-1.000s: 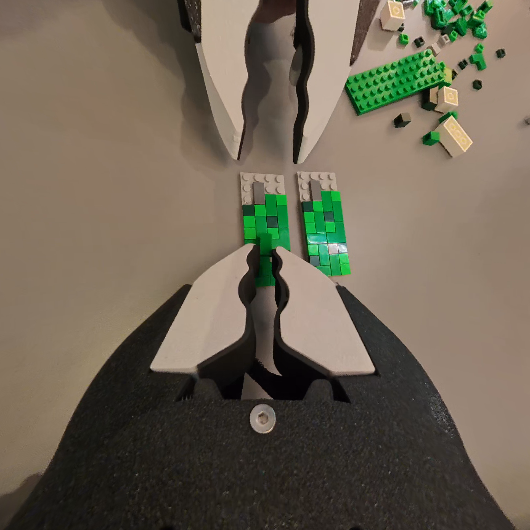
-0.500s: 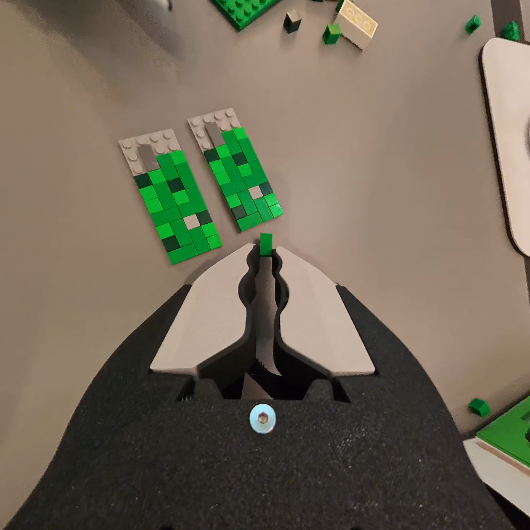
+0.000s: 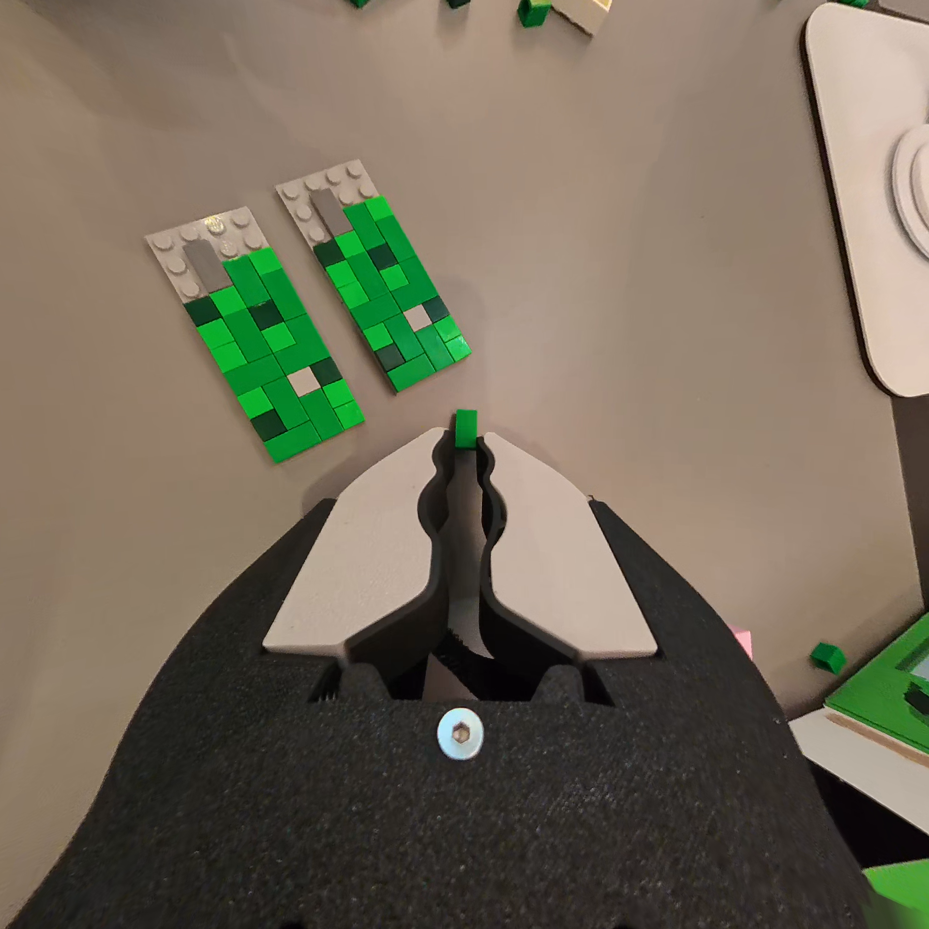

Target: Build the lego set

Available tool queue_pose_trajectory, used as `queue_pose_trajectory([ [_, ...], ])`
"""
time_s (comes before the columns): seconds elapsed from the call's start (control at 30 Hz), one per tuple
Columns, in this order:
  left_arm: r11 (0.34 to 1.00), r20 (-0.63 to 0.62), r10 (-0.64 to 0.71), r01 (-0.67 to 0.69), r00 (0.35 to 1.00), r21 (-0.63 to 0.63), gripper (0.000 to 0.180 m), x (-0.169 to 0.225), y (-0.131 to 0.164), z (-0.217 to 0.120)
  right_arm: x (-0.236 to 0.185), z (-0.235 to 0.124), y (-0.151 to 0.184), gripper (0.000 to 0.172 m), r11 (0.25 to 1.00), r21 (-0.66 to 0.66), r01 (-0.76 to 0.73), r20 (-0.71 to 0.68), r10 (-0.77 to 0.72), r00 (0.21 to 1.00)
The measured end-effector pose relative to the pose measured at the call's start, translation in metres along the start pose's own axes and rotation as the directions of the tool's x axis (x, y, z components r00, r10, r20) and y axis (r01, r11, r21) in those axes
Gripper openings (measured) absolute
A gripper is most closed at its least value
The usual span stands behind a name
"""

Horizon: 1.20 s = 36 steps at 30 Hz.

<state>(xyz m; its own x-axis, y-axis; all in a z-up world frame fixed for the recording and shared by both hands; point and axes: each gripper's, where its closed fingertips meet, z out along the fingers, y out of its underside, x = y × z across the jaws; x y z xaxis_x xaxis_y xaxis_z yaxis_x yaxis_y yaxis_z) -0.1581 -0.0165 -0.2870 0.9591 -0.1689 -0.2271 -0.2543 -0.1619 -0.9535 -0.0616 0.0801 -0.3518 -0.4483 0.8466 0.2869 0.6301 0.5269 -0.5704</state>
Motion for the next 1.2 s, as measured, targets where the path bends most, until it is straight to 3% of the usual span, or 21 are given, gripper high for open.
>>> queue_pose_trajectory([
  [0.53,1.0,-0.007,0.014,-0.014,1.0,0.0,0.025,0.002,0.0,0.002,-0.001,0.001,0.0,0.008,0.999,-0.024,-0.032,0.017,0.033,0.999],
  [0.73,0.998,0.041,0.026,-0.028,0.999,0.053,0.032,-0.003,-0.01,-0.004,0.004,-0.003,-0.009,0.026,0.997,0.042,-0.067,-0.005,0.068,0.998],
  [0.8,0.991,0.134,0.08,-0.093,0.988,0.091,0.033,-0.022,-0.019,-0.017,0.01,-0.011,-0.016,0.03,0.993,0.084,-0.084,-0.039,0.087,0.995],
  [0.87,0.982,0.307,0.126,-0.162,0.943,0.094,0.033,-0.06,-0.018,-0.041,0.017,-0.022,-0.029,0.029,0.987,0.131,-0.088,-0.076,0.099,0.992],
  [0.97,0.984,0.451,0.081,-0.142,0.889,0.104,0.032,-0.118,-0.001,-0.082,0.023,-0.028,-0.066,0.025,0.97,0.229,-0.087,-0.08,0.108,0.991],
  [1.1,0.992,0.514,0.004,-0.069,0.858,0.107,0.033,-0.182,0.026,-0.113,0.025,0.001,-0.123,0.019,0.97,0.235,-0.058,-0.044,0.07,0.997],
  [1.2,0.992,0.524,-0.022,-0.048,0.851,0.119,0.032,-0.204,0.032,-0.121,0.02,0.039,-0.154,0.019,0.986,0.165,-0.03,0.053,0.022,0.998],
])
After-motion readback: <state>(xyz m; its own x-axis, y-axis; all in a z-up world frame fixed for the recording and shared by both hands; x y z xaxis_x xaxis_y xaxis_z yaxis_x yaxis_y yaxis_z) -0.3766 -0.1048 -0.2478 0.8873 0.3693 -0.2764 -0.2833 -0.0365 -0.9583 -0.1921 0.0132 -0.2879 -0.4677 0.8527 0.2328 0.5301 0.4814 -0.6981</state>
